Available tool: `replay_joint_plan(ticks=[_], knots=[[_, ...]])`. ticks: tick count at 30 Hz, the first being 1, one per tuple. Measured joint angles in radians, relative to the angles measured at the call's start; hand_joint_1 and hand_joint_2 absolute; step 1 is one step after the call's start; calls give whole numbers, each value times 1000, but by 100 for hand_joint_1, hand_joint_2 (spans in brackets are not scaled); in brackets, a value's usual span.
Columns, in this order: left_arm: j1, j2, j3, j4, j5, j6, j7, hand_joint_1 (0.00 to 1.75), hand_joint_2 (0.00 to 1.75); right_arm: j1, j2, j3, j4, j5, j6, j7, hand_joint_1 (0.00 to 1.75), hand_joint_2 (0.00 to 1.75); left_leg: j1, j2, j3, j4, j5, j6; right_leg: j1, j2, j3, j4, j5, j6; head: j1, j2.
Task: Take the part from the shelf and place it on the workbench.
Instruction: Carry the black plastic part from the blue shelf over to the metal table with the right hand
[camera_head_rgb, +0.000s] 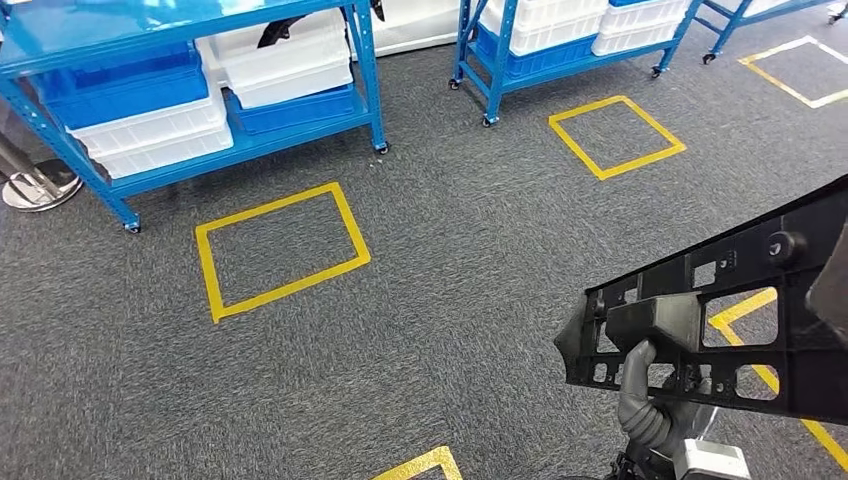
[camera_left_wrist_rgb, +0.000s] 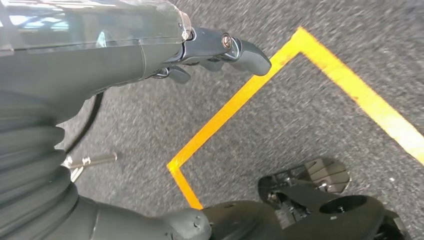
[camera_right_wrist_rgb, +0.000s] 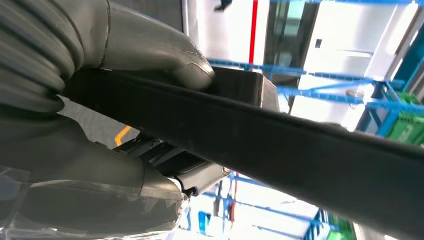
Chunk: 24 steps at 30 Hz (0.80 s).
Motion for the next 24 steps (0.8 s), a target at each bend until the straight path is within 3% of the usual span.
replay_joint_plan(ticks=[1,3,5,7,9,10,11,12,14,16,18,19,21,22,24], knots=[[-1,0,0,0,-1,0,-2,0,175,3,0,-1,-4,8,1,-3,175,175,-3,8,-1,5,-4,-7,3,-3,6,-15,0,-8,-1,0],[-5,0,0,0,-2,0,-4,0,175,10,0,-4,-11,22,0,-7,175,175,-1,18,3,8,-8,-17,4,18,1,-14,4,-23,-3,0],[-8,0,0,0,-2,0,-5,0,175,16,1,-7,-21,38,-4,-10,175,175,4,-16,-5,37,-35,-29,0,36,-2,-18,10,-35,-6,0],[-6,0,1,0,-1,-2,-5,0,175,20,2,-7,-31,58,-14,-17,175,175,8,-68,-46,135,-98,-37,-2,54,-7,-20,15,-44,-9,0],[-3,0,2,0,-1,-2,-4,0,175,27,2,-7,-45,78,-28,-24,175,175,9,-86,-100,257,-149,-40,0,76,-11,-19,18,-47,-9,0],[-2,0,3,0,-1,-2,-3,0,175,33,2,-7,-54,88,-35,-27,175,175,10,-88,-112,284,-150,-40,1,88,-12,-19,18,-48,-9,0],[-1,0,4,0,-2,-2,-2,0,175,39,2,-7,-65,99,-41,-30,175,175,10,-89,-106,272,-131,-39,1,102,-13,-18,19,-47,-9,0],[0,0,5,0,-3,-1,-1,0,175,43,2,-7,-76,109,-45,-31,175,175,11,-95,-84,223,-95,-36,1,116,-12,-17,19,-47,-9,0],[3,0,6,0,-5,0,0,0,175,47,1,-6,-96,124,-52,-32,175,175,13,-137,-26,88,-32,-27,1,141,-14,-14,21,-41,-9,0],[3,0,7,0,-7,0,-1,0,175,50,-1,-6,-114,131,-57,-33,175,175,13,-170,0,21,-15,-20,0,163,-22,-13,27,-29,-8,0],[0,-2,7,0,-8,0,-2,0,175,55,-7,-6,-132,134,-62,-32,175,175,11,-156,1,12,-13,-10,-3,183,-28,-18,36,-12,-8,0],[-2,-3,7,0,-8,-1,-4,0,175,59,-14,-7,-143,135,-66,-32,175,175,11,-143,3,6,-8,-2,-4,178,-32,-15,35,-7,-8,0],[-3,-5,8,0,-9,-2,-9,0,175,62,-35,-12,-170,133,-74,-24,175,175,13,-116,6,-7,4,15,0,132,-58,34,1,0,-5,0],[-2,-5,8,0,-11,-2,-11,0,175,63,-51,-18,-184,129,-76,-17,175,175,11,-102,6,-9,7,20,2,100,-83,89,-32,1,-3,0],[0,-7,10,0,-15,-3,-12,0,175,67,-81,-39,-210,121,-76,-1,175,175,5,-75,2,-9,7,24,3,72,-137,211,-91,5,-2,0]])
